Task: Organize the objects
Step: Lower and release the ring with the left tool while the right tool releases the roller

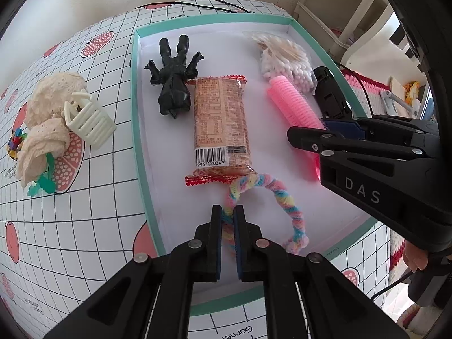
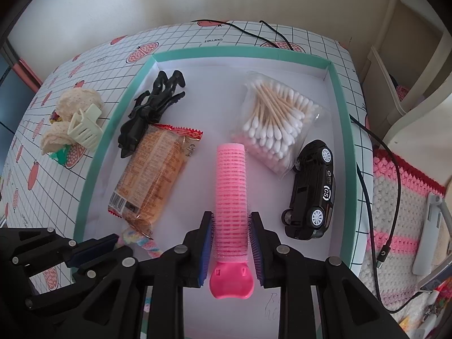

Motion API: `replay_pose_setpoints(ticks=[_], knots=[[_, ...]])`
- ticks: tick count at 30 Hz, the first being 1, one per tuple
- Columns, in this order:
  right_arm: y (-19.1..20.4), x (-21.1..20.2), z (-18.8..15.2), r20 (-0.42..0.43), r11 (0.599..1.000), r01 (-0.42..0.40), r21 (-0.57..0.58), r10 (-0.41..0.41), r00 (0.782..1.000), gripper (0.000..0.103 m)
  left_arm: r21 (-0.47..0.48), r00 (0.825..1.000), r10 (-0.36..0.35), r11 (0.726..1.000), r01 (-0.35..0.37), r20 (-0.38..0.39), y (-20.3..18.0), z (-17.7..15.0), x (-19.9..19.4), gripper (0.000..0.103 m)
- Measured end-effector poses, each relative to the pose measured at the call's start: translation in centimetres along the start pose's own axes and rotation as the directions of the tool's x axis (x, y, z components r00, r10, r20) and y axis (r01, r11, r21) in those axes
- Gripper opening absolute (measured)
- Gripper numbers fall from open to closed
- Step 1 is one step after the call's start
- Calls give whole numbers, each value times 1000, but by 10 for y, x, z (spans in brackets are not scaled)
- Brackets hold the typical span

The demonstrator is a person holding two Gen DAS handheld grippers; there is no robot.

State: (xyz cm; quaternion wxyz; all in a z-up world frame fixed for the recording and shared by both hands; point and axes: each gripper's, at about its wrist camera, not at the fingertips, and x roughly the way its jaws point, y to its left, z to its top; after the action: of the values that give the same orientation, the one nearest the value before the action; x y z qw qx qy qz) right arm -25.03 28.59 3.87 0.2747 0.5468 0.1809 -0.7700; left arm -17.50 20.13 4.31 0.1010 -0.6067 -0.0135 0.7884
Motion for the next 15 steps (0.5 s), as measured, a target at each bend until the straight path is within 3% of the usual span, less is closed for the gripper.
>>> replay_pose_setpoints(ticks=[3, 8, 15], knots=[[-2, -3, 0, 6, 1000, -3, 6, 3, 1000, 28, 1, 1000, 8, 1000, -8, -2, 0, 0, -1, 11], [-3, -8, 0, 16, 1000, -5, 4, 5, 1000, 30, -8, 1000, 15, 1000, -15, 4, 3, 1, -5, 28], [-3, -31, 0, 71, 1000, -4, 4, 4, 997, 30, -15, 1000, 10, 1000, -10, 23, 7, 5, -15, 38]])
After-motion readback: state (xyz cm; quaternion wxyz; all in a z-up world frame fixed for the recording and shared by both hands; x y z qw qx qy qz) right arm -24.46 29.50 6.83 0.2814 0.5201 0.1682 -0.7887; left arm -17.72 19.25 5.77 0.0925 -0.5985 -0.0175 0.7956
